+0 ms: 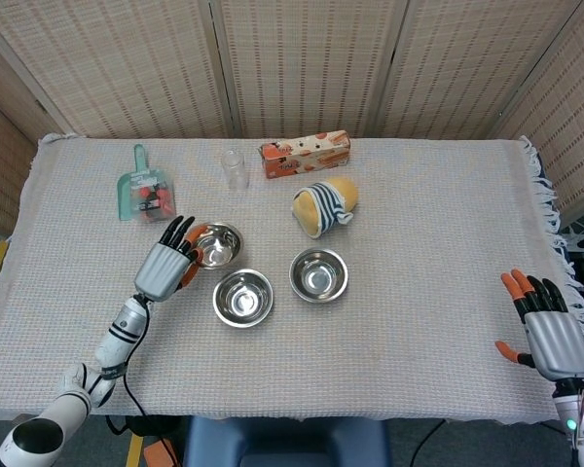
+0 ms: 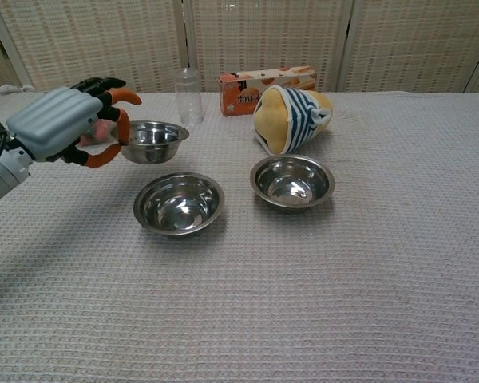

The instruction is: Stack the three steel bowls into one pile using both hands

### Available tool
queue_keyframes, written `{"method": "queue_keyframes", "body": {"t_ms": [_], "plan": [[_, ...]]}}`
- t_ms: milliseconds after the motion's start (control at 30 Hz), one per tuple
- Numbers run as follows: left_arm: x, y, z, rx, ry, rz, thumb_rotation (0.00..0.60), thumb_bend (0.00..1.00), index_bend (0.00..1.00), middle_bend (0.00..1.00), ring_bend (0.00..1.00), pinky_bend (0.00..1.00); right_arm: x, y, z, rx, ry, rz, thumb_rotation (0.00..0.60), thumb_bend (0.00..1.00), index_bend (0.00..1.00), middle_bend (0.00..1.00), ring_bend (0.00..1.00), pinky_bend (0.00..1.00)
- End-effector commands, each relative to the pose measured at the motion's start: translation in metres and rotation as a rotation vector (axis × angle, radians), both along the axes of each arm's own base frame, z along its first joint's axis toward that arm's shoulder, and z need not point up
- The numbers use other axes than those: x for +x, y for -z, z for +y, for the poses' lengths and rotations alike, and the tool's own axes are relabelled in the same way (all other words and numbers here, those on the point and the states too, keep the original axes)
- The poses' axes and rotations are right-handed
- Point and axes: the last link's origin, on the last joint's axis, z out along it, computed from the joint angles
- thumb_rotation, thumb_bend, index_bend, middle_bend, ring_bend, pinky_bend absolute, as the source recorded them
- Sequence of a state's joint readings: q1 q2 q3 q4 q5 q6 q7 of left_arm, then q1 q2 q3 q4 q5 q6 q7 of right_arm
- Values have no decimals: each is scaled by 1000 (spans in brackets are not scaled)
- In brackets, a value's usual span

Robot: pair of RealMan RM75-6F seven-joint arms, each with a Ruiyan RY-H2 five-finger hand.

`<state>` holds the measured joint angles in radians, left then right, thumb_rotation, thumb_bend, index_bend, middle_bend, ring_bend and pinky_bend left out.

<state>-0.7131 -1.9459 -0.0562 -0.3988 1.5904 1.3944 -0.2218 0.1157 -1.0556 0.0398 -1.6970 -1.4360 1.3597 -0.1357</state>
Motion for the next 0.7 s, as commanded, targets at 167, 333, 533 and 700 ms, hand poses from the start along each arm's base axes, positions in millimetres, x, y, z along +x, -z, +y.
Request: {"method": "queue_keyframes", "body": {"t_ms": [167, 333, 533, 700], "plan": [[25, 19, -38, -44, 63, -49, 600, 473, 571, 128, 25, 85, 4, -7, 8, -14, -31, -16, 600, 65, 0, 0, 0, 0], [37, 26, -58, -35, 90, -21, 600, 470, 568, 128, 25, 86, 7, -9, 15, -2, -55, -25, 600, 65, 0, 0, 0, 0], [33, 35, -75, -63, 58, 21, 600, 471, 479, 115, 24, 86, 11, -14, 21, -14, -82, -37, 600, 65, 0, 0, 0, 0], [28, 45, -82, -89, -20, 76, 600, 463, 36, 5, 0, 87, 12, -14, 23, -11, -91, -38, 600, 65, 0, 0, 0, 0]]}}
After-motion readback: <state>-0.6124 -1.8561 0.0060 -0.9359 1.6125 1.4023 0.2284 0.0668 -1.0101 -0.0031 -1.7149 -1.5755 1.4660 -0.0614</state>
